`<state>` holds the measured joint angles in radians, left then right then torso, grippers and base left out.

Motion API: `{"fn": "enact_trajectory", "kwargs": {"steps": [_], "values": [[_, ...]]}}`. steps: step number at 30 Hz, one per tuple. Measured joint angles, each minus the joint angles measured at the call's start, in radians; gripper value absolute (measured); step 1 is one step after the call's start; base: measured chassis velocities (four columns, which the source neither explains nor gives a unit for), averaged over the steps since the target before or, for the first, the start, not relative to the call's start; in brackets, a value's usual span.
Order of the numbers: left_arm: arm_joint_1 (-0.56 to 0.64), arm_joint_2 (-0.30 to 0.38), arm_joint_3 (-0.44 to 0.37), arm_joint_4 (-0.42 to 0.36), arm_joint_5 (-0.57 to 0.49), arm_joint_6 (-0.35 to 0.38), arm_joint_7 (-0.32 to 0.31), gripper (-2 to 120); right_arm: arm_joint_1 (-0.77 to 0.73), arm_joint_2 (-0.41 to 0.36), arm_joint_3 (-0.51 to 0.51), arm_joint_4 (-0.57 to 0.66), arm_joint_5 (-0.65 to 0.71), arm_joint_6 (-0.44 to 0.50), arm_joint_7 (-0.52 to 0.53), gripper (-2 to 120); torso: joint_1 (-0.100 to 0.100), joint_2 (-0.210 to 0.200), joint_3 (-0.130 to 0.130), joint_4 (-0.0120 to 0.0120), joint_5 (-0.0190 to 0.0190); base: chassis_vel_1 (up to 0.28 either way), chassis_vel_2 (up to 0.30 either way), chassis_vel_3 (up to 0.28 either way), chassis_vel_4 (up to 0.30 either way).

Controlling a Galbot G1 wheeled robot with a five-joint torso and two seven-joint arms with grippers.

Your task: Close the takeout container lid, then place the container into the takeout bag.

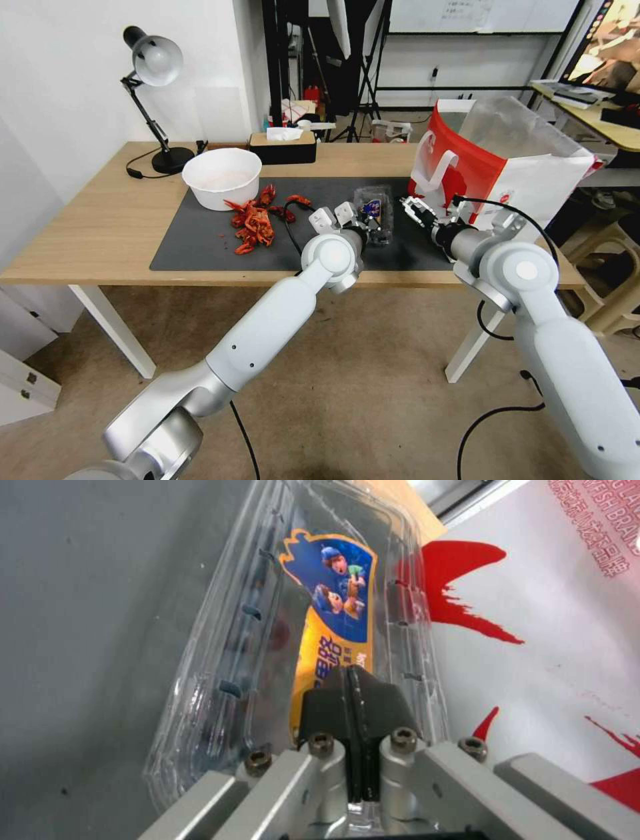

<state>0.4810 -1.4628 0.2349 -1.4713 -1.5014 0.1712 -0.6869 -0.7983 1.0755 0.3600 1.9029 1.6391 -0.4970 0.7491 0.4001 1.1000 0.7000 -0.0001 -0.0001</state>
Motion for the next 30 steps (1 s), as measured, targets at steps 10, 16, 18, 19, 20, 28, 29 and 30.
{"fn": "enact_trajectory", "kwargs": {"steps": [10,16,18,19,20,28,29,30], "values": [[0.006,0.009,-0.003,-0.012,0.0,-0.003,0.0,0,0.145,0.004,-0.094,-0.129,0.042,-0.081,0.079,100,0.0,0.0,0.0,0.0001,0.0,0.0,0.0,0.0,0.0],[0.011,0.011,-0.007,-0.015,0.0,-0.005,0.0,0,0.19,-0.005,-0.126,-0.173,0.073,-0.111,0.077,100,0.0,0.0,0.0,0.0001,0.0001,0.0,0.0,0.0,0.0],[0.013,0.011,-0.009,-0.018,0.0,-0.006,0.002,0,0.207,-0.008,-0.143,-0.193,0.076,-0.123,0.068,100,0.0,0.0,0.0,0.0001,0.0,0.0,0.0,0.0,0.0],[0.013,0.012,-0.009,-0.019,0.0,-0.006,0.002,0,0.215,-0.009,-0.151,-0.202,0.074,-0.126,0.063,100,0.0,0.0,0.0,0.0,0.0001,0.0,0.0,0.0,0.0],[0.013,0.012,-0.009,-0.019,0.0,-0.006,0.002,0,0.217,-0.009,-0.152,-0.203,0.074,-0.127,0.062,100,0.0,0.0,0.0,0.0,0.0,0.0,0.0,0.0,0.0],[0.008,0.005,-0.006,-0.02,0.0,-0.017,0.01,0,0.266,-0.015,-0.215,-0.251,0.047,-0.147,0.033,100,0.0,0.0,0.0,0.0,0.0001,0.0,0.0,0.0,0.0],[0.008,0.005,-0.006,-0.02,0.0,-0.017,0.01,0,0.272,-0.015,-0.22,-0.257,0.044,-0.151,0.03,100,0.0,0.0,0.0,0.0,0.0001,0.0,0.0,0.0,0.0],[0.008,0.005,-0.006,-0.02,0.0,-0.017,0.01,0,0.272,-0.015,-0.22,-0.257,0.044,-0.151,0.03,100,0.0,0.0,0.0,0.0,0.0001,0.0,0.0,0.0,0.0]]}}
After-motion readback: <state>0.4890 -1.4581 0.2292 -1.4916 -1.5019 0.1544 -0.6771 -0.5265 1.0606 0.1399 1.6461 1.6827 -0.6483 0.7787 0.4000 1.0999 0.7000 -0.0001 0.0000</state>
